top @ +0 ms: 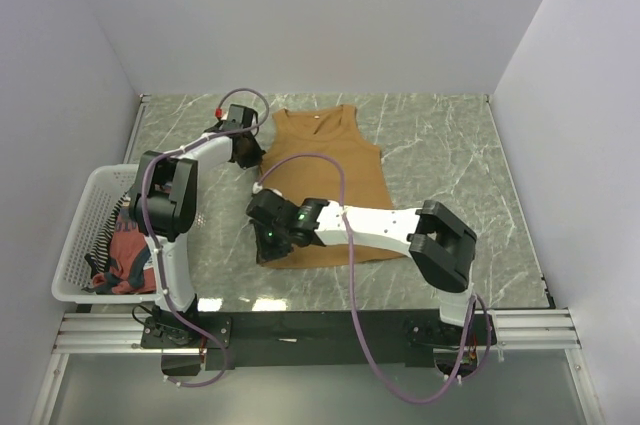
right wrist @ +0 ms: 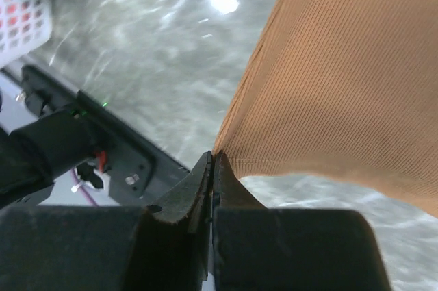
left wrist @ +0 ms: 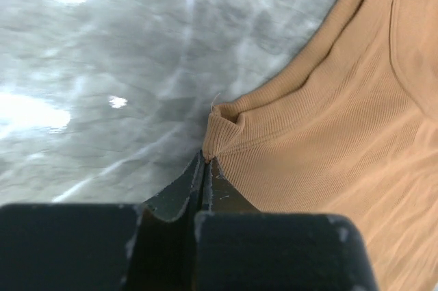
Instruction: Fold and stack the tank tops
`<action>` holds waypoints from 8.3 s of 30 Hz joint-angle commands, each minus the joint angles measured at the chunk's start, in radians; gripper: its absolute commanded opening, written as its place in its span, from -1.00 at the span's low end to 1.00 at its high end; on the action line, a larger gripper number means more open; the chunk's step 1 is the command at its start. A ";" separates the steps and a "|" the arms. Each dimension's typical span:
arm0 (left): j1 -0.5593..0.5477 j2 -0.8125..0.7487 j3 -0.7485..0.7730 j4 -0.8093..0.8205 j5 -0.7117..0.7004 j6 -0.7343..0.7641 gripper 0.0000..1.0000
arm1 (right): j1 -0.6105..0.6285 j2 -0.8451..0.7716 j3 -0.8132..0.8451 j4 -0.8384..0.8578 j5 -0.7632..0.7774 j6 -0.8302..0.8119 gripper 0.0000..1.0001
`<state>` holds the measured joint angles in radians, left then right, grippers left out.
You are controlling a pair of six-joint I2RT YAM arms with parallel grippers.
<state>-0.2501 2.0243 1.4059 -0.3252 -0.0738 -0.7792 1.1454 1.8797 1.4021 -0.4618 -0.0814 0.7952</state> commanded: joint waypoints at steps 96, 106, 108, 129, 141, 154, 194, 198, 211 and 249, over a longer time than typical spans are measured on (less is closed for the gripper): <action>-0.207 -0.990 -0.725 -0.430 -0.271 -0.439 0.09 | -0.562 -0.915 -0.907 -0.110 0.302 0.139 -0.10; -0.225 -1.030 -0.835 -0.430 -0.173 -0.417 0.00 | -0.592 -0.785 -0.963 0.040 0.220 0.130 -0.17; -0.232 -1.030 -0.841 -0.431 -0.150 -0.420 0.00 | -0.590 -0.783 -0.977 0.051 0.213 0.134 -0.17; -0.374 -0.941 -0.848 -0.469 -0.100 -0.442 -0.24 | -0.720 -0.709 -0.666 -0.066 0.226 -0.031 -1.00; -0.429 -0.906 -0.851 -0.420 -0.109 -0.436 -0.51 | -0.730 -0.694 -0.650 -0.060 0.204 -0.050 -1.00; -0.423 -0.944 -0.515 -0.549 -0.259 -0.312 -0.99 | -0.793 -0.646 -0.467 -0.193 0.230 -0.129 -1.00; -0.314 -1.323 -0.873 -0.373 0.207 -0.463 -0.99 | -0.886 -0.354 -0.259 -0.716 0.460 -0.188 -0.97; -0.314 -1.288 -0.904 -0.334 0.218 -0.434 -0.99 | -0.886 -0.315 -0.268 -0.718 0.496 -0.195 -0.85; -0.314 -1.162 -0.950 -0.225 0.258 -0.359 -0.99 | -0.888 -0.182 -0.304 -0.682 0.566 -0.197 -0.79; -0.255 -0.627 -0.463 -0.152 -0.297 -0.310 -0.14 | -0.373 -0.290 -0.265 -0.221 0.370 -0.025 -0.17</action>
<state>-0.5293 1.3552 0.8803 -0.4973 -0.2699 -1.1183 0.6991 1.7123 1.1809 -0.7971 0.2943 0.6876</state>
